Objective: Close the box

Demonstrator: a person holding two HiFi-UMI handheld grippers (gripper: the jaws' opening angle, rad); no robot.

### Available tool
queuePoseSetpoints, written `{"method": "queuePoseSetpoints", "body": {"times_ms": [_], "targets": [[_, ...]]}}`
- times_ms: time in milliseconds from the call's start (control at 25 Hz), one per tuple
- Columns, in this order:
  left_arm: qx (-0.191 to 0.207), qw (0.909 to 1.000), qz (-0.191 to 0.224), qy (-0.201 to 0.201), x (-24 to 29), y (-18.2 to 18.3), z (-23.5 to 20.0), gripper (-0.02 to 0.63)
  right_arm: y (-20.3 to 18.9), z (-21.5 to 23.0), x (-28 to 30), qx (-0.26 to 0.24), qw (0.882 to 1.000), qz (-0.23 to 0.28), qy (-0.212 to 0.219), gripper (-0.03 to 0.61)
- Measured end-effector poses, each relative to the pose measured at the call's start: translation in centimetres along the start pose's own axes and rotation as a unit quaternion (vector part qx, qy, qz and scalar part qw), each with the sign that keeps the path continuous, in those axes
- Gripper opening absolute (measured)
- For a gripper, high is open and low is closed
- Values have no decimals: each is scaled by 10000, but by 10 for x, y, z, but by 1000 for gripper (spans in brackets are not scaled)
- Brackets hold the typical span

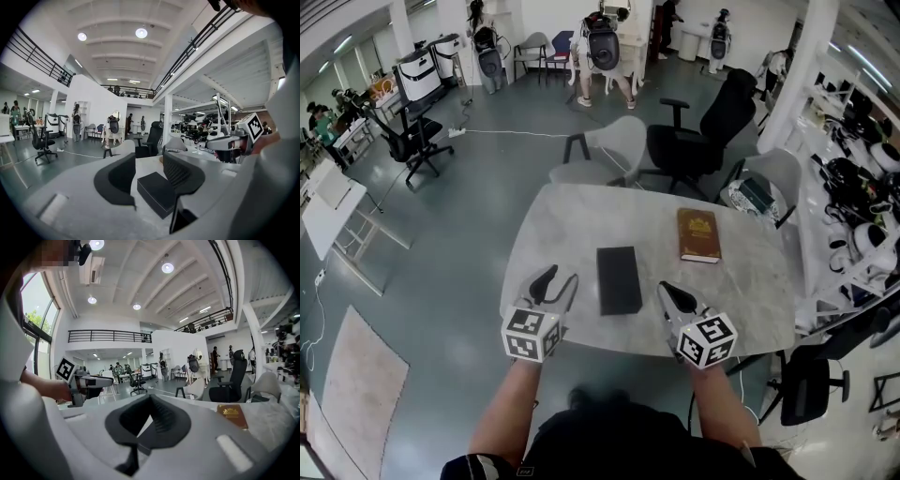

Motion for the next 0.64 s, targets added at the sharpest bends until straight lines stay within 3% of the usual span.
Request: {"method": "queuePoseSetpoints", "body": {"times_ms": [640], "targets": [[-33, 9999, -95, -82, -5, -11, 4, 186, -6, -4, -1, 135, 9999, -35, -33, 2]]}}
Point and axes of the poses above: the fingertips, and each gripper's own axes: x forward along the fingers, z to its right, y out of its top, the point moved 1 cm from there along -x, backward along the fingers, and after that the axes turned 15 degrees about x, right-handed, at the moved point
